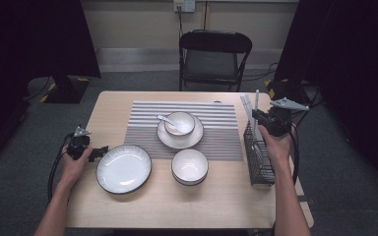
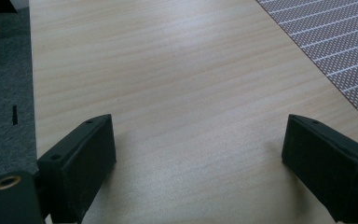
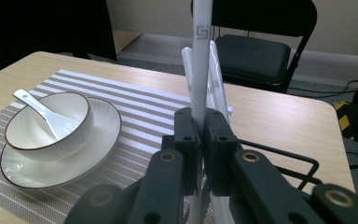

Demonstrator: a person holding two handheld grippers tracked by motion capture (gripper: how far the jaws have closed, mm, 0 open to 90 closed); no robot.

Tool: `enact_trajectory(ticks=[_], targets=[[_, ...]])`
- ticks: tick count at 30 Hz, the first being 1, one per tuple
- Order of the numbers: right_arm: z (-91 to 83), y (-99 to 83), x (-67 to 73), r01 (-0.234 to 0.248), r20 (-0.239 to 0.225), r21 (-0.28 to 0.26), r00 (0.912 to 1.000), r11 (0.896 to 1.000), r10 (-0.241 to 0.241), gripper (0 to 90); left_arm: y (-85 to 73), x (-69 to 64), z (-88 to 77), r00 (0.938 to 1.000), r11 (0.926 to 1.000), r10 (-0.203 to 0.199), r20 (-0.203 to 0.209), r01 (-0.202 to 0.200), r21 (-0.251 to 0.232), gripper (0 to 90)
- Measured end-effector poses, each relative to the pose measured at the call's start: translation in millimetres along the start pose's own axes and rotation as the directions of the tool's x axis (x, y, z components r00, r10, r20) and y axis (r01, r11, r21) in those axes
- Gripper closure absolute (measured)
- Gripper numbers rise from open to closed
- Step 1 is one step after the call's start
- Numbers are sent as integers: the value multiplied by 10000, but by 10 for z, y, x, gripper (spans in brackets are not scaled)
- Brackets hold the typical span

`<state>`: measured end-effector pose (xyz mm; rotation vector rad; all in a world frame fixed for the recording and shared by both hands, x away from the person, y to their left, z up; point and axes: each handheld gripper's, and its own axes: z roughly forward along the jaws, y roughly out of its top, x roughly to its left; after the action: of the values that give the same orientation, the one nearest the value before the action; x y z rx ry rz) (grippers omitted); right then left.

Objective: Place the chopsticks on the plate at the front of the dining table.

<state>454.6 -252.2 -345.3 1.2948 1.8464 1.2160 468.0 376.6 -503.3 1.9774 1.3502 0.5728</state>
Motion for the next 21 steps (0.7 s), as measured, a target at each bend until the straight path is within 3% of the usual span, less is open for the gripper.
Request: enact_trajectory(ticks=[21], targets=[[-140,190,5,3,-129,-606,9999,9982,-11,856,0,0,0,10000,10000,5,-5,-5,1,93]])
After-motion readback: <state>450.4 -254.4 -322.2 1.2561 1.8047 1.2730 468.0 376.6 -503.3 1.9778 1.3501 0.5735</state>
